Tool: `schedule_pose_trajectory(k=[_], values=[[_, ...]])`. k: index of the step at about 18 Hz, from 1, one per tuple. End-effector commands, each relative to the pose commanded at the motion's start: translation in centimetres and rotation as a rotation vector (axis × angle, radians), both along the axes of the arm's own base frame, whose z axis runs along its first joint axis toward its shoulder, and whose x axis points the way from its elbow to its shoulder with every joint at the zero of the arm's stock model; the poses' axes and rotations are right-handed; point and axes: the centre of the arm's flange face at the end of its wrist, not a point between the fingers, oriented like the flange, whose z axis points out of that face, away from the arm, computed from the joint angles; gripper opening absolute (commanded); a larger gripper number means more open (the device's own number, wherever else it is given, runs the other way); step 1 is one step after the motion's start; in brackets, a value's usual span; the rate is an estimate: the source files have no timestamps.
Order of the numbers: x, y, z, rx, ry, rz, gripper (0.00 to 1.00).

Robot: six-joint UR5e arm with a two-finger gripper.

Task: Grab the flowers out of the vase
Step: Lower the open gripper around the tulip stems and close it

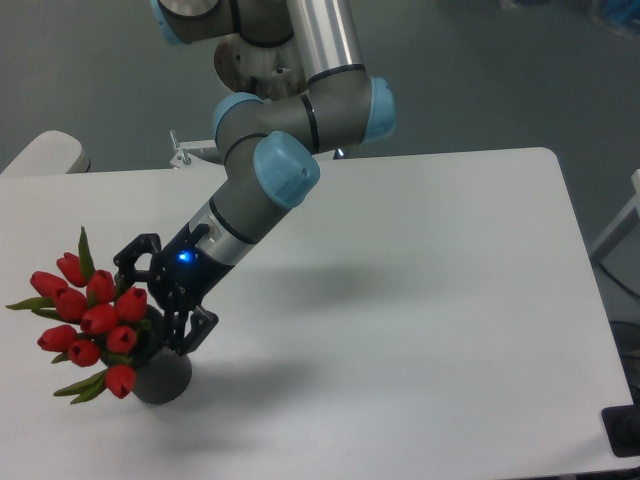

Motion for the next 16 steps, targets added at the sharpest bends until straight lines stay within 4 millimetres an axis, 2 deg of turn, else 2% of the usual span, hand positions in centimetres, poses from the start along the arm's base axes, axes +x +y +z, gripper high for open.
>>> schedule_pose_trajectory(k=[1,4,8,16], values=[[0.0,0.0,0.0,0.0,0.0,0.0,0.79],[-0.16,0.19,0.07,0.003,0.003,-0.001,0.62],[-0.4,0.32,0.24,0.006,0.005,0.002,0.48],[-0.9,0.36,0.75,0.016,0.01,0.007,0.44]])
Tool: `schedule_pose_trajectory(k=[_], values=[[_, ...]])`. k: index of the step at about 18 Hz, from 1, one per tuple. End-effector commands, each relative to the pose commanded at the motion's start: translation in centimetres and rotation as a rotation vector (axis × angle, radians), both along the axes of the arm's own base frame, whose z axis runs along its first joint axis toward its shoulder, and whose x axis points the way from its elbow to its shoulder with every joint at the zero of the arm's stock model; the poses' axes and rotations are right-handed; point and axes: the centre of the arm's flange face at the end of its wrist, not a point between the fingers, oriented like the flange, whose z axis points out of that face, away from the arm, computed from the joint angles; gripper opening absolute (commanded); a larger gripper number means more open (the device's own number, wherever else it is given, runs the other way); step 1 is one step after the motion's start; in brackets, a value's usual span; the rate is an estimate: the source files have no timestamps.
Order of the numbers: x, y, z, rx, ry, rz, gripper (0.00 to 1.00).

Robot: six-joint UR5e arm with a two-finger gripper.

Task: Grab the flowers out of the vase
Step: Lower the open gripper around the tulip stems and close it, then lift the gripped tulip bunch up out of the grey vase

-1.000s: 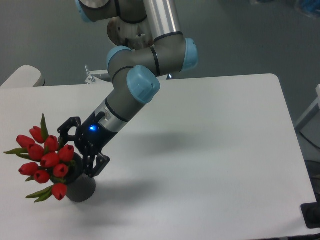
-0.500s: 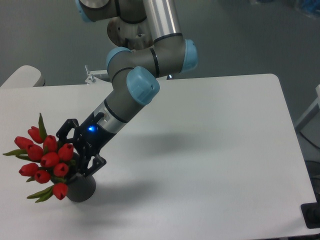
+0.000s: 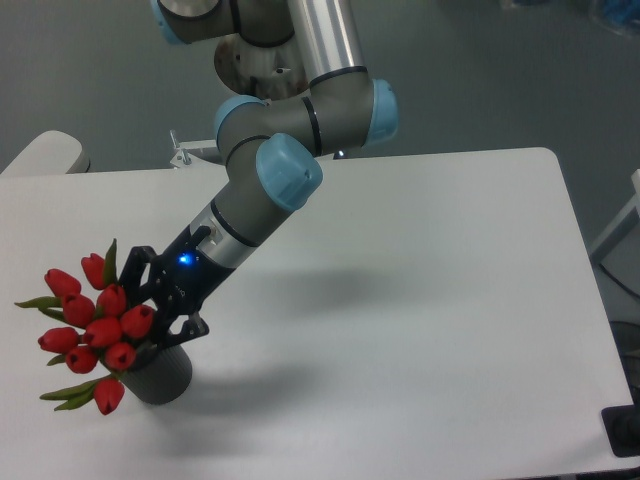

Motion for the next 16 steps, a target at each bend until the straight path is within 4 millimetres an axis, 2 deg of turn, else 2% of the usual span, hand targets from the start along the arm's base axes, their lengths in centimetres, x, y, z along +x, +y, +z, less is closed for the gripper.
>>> schedule_pose_trajectory(k=[2,4,10,13,16], values=[[-0.1,-0.1,0.1,0.001,0.001,0.002,0.42],[-0.1,-0.1,0.3,0.004,-0.001,0.003,0.36],[-0.1,-0.5,1.2,0.026,-0.035,0.008,0.35],[-0.1,-0.7,2.1,0.033,-0.057,0.022,0.34],[-0.4,-1.6,4.2,0.045,-0.072,0.057,0.33]])
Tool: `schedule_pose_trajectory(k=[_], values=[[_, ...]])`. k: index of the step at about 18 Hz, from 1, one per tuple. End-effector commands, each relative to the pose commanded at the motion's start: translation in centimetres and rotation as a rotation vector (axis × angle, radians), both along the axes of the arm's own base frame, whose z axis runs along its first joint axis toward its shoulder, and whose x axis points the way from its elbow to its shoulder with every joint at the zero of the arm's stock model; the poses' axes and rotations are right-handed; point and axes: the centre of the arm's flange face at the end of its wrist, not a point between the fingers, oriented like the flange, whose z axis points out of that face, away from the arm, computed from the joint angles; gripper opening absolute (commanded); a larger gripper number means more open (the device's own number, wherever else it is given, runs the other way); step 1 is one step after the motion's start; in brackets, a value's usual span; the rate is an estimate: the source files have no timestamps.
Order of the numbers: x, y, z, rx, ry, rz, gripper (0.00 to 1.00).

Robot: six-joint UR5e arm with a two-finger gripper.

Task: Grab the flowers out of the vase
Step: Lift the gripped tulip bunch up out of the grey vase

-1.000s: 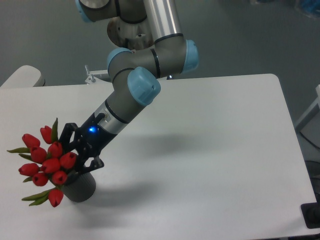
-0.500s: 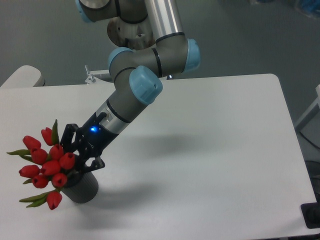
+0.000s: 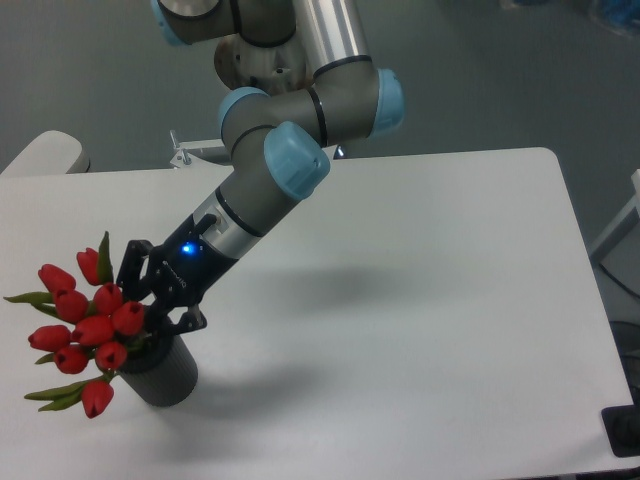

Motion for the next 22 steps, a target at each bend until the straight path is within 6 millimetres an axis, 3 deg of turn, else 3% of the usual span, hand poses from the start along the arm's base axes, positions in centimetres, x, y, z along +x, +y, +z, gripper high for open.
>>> schedule_pose_trajectory(k=[10,17,22], values=[[-1.4,0.5,9.2,0.065,-0.06,0.092,0.33],[-1.6,-0.3,12.4,0.095,-0.073,0.117,0.32],[-4.5,-1.3,15.4,0.148,-0.084,0.152,0.31]])
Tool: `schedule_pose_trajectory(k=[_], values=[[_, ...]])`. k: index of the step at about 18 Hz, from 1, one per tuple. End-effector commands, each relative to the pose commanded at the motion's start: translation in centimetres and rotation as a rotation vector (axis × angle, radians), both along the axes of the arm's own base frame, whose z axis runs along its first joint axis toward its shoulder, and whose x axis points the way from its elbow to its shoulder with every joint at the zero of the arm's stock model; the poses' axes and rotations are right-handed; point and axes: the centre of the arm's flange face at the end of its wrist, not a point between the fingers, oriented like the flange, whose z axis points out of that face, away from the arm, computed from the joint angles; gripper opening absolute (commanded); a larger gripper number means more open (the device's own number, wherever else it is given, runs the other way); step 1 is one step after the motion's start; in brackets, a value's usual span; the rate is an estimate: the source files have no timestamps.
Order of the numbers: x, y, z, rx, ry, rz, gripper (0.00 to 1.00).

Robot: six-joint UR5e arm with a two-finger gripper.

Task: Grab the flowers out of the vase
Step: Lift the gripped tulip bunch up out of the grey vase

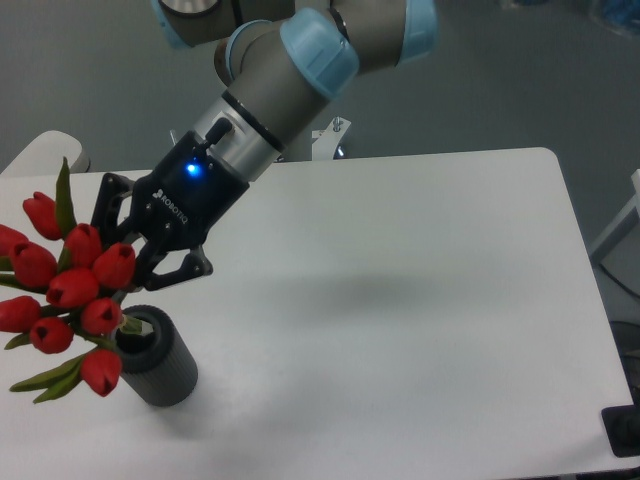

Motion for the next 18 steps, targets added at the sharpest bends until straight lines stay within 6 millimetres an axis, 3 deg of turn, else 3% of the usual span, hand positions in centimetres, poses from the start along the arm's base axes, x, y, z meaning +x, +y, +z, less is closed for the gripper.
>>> schedule_pose_trajectory(k=[5,7,11,18], values=[[-3.4,-1.6,0.2,0.013,0.013,0.049,0.3],[-6.0,-2.4,-0.4,0.017,0.029,0.076,0.3],[-9.3,-3.2,-2.1,0.022,0.054,0.093,0.3],[-11.2,-4.3,-3.6,0.038,0.057,0.092,0.3]])
